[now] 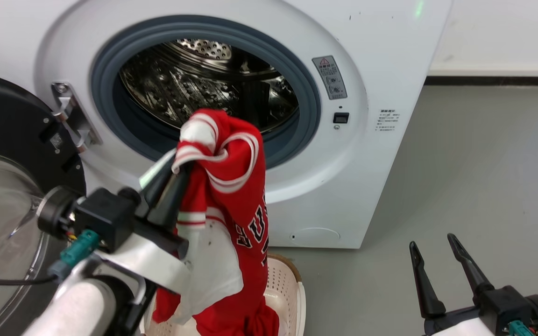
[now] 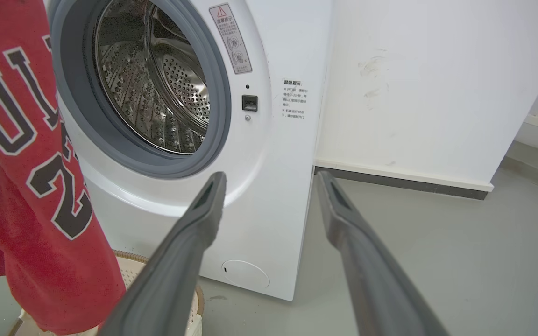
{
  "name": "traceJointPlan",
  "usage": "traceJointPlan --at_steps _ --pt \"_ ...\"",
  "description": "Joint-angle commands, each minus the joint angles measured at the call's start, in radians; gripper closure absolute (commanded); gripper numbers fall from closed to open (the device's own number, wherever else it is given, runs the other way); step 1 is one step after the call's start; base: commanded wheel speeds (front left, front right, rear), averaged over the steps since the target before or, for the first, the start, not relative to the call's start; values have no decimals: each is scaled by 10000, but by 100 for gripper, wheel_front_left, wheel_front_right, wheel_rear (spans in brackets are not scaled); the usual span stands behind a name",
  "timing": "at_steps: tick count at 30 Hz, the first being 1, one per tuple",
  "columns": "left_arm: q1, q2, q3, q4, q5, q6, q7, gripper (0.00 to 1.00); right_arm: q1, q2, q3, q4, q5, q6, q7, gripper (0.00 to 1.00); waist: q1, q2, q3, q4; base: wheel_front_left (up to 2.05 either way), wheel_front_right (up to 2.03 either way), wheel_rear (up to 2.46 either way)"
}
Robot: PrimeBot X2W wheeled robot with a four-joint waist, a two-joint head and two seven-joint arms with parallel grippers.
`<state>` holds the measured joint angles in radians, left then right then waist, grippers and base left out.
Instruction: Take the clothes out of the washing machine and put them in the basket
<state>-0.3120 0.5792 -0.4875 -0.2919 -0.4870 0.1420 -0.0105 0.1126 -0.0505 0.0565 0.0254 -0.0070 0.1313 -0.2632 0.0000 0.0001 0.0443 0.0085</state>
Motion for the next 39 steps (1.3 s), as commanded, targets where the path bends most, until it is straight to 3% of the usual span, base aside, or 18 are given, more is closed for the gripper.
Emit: traceJointPlan --at_steps 1,5,14,15,25,33,39 --pt "282 -70 -109 142 -35 38 -37 100 -181 7 -6 -34 5 -10 -24 0 0 -1 226 -114 0 0 0" --pt "786 -244 -444 766 -259 -142 -211 100 -446 7 -60 -101 -57 -10 -24 0 0 -1 760 -312 0 0 0" --pt "923 -887 -1359 4124 -577 -1178 -778 100 -1340 7 -186 -265 -129 -10 -24 0 0 -1 2508 -1042 0 0 0" --pt "486 -1110 -1466 5495 -502 -1455 -1000 100 -1640 8 -191 -346 -76 -10 -24 0 0 -1 3109 -1289 0 0 0" --pt "-1874 -2188 -1864 10770 -384 -2299 -1167 100 -2610 8 -196 -626 184 -11 -24 0 0 -1 5158 -1977 0 0 0" --pt "-3553 -2584 -2061 13908 -249 -2361 -571 100 -3150 14 -273 -857 414 -11 -24 0 0 -1 6492 -2248 0 0 0" --pt "-4545 -2802 -2493 15233 189 -2168 -154 100 -3484 16 -323 -1051 567 -11 -24 0 0 -1 7391 -2318 0 0 0"
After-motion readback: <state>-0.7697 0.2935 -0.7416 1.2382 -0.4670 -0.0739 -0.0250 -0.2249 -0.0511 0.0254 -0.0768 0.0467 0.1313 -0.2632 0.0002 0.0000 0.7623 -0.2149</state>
